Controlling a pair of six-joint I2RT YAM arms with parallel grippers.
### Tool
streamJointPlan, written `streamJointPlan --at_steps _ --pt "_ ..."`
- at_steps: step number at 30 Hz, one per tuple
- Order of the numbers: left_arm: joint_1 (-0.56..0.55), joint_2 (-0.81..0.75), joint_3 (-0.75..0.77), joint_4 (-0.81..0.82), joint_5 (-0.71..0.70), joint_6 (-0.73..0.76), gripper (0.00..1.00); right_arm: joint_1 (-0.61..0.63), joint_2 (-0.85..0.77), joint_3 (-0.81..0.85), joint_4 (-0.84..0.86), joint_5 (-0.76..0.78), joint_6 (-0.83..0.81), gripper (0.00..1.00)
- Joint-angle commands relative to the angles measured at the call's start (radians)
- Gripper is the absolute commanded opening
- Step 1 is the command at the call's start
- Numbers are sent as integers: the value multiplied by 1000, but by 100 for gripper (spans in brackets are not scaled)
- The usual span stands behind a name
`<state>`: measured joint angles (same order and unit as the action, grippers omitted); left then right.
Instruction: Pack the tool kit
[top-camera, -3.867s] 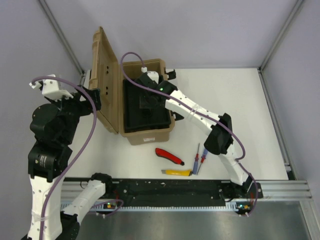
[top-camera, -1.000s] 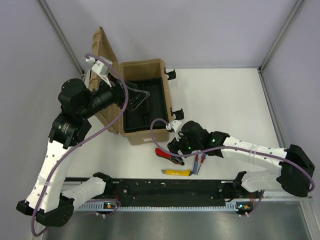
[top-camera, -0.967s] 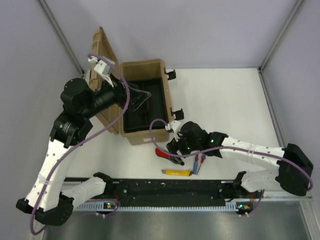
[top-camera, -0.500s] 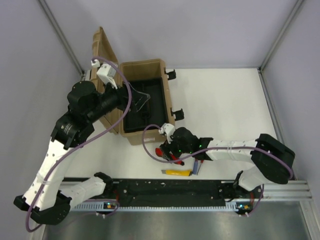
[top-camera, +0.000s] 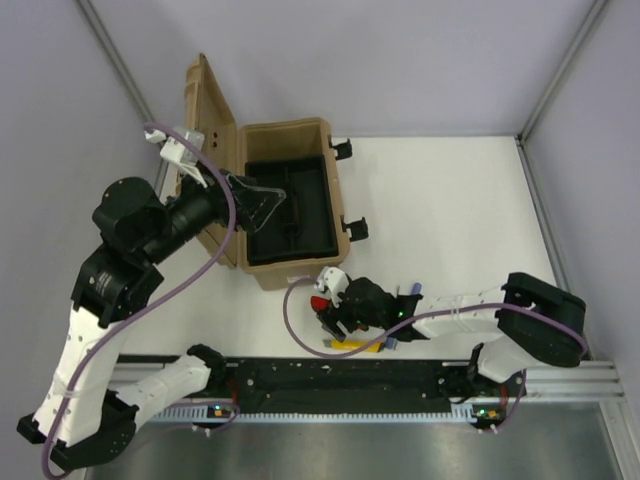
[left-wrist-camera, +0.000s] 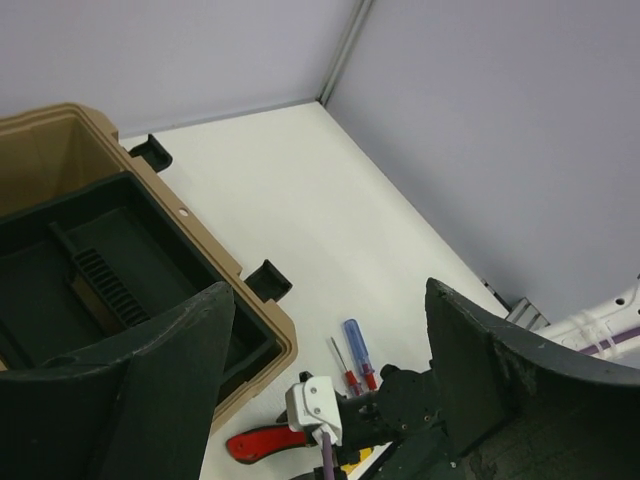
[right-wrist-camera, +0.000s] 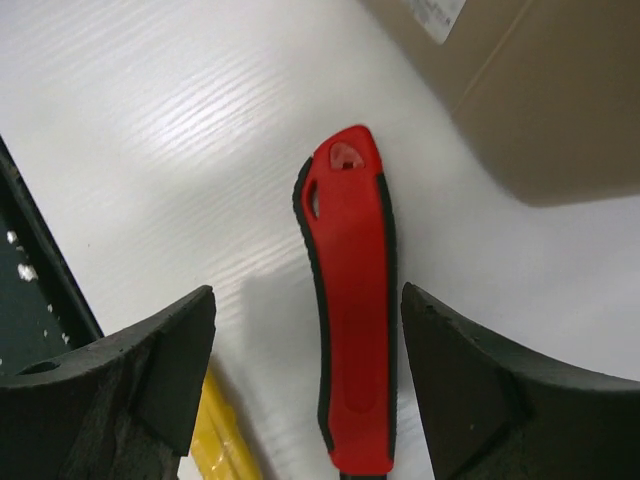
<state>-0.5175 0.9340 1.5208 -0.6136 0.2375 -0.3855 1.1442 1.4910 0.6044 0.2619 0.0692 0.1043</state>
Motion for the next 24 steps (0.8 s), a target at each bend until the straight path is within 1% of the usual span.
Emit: streamJointPlan --at_steps 1,7,13,16,18,21,23,24 --pt "-3 -29 26 3 2 19 81 28 -75 -60 29 63 34 74" --pt "-4 -50 -8 -3 -21 23 81 29 -126 -133 80 86 64 76" --pt "-4 -63 -27 -12 -37 27 82 23 -66 -144 135 92 83 75" --pt "-3 -64 -22 -28 -50 34 82 -9 -31 -143 155 63 127 74" --pt "-4 -67 -14 -43 -52 39 82 -27 -9 -143 161 32 136 71" --pt "-4 -70 1 -63 -56 49 82 -29 21 -120 123 31 120 67" --pt "-3 -75 6 -80 -63 59 82 -29 28 -101 93 24 121 58" --pt "-4 -80 3 -81 -69 59 82 -28 29 -92 77 23 120 50"
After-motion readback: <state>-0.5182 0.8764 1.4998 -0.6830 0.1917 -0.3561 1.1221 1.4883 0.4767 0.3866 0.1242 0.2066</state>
